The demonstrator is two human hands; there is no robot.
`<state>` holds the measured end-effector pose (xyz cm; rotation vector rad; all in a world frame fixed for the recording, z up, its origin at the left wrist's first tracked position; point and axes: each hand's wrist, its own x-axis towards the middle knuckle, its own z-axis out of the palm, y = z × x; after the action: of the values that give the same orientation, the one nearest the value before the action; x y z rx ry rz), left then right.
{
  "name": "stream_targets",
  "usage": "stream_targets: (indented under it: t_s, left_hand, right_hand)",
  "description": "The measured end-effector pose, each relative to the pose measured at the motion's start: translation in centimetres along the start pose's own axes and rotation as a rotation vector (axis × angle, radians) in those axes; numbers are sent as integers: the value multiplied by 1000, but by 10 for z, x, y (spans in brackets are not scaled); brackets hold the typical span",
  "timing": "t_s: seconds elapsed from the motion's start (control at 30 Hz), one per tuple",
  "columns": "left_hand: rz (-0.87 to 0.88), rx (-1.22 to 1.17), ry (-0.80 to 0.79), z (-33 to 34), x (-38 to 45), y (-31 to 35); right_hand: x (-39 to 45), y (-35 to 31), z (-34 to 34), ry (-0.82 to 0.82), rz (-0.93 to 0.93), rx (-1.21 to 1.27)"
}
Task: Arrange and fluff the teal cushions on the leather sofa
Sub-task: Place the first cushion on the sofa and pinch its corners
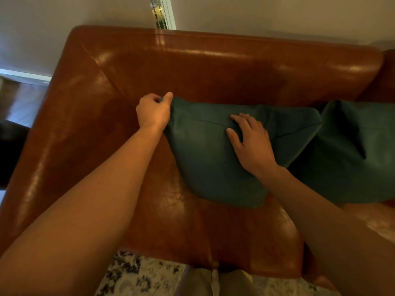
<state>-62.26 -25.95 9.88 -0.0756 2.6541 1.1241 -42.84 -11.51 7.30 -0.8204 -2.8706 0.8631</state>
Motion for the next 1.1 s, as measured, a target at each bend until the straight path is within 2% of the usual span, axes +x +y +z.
stream_targets:
  t_s: [0.1, 0.23, 0.27, 0.33, 0.4, 0.43, 0.47, 0.5, 0.53, 0.6, 0.63, 0.7, 0.77, 0.83, 0.9, 0.97, 1.03, 1.1]
  left_hand:
    - [14, 66, 0, -2, 4, 5]
    - [-54, 19, 57, 5, -9, 2]
    - [-53, 0, 71, 6, -11, 1]
    - [-27, -23, 89, 5, -14, -1]
    - [3, -13, 94, 1, -16, -5]
    - [12, 7, 97, 0, -18, -8]
    - [22, 39, 106, -1, -21, -10]
    - [42, 101, 133, -2, -23, -14]
    - [83, 188, 177, -3, -26, -16]
    - [275, 323, 258, -3, -40, -15]
    - [425, 331, 237, 0, -53, -10]
    - [724, 333, 43, 14, -88, 3]
    - [888, 423, -165, 34, -126, 15]
    - [846, 505, -223, 49, -148, 23]
    - [738, 511, -191, 54, -146, 24]
    - [696, 476, -142, 49, -138, 22]
    - [661, 379, -77, 36, -134, 22]
    - [620, 249, -2, 21, -131, 26]
  right_hand:
    - [-1, -1, -3, 12, 0, 6]
    - [-5, -6, -11, 28, -15, 1]
    - [-9, -6, -18, 108, -12, 24]
    - [-21, -2, -38, 453, 36, 108]
    - [-34, 13, -55, 822, 234, 240]
    - [-37, 21, -62, 860, 390, 355]
    - [-38, 27, -66, 783, 556, 509]
    - [-34, 34, -65, 633, 687, 676]
    - [-30, 39, -65, 496, 748, 766]
    - [-20, 35, -69, 357, 746, 728]
    - [-14, 30, -70, 322, 726, 694]
    - [-7, 12, -75, 256, 648, 624]
    - [-4, -9, -77, 191, 548, 484]
    - [0, -28, -79, 124, 439, 382]
    - [0, -45, -83, 21, 330, 380]
    - [1, -40, -78, -38, 292, 654]
    - [-11, -14, -65, 84, 422, 928]
    - [-41, 27, -38, 306, 679, 900]
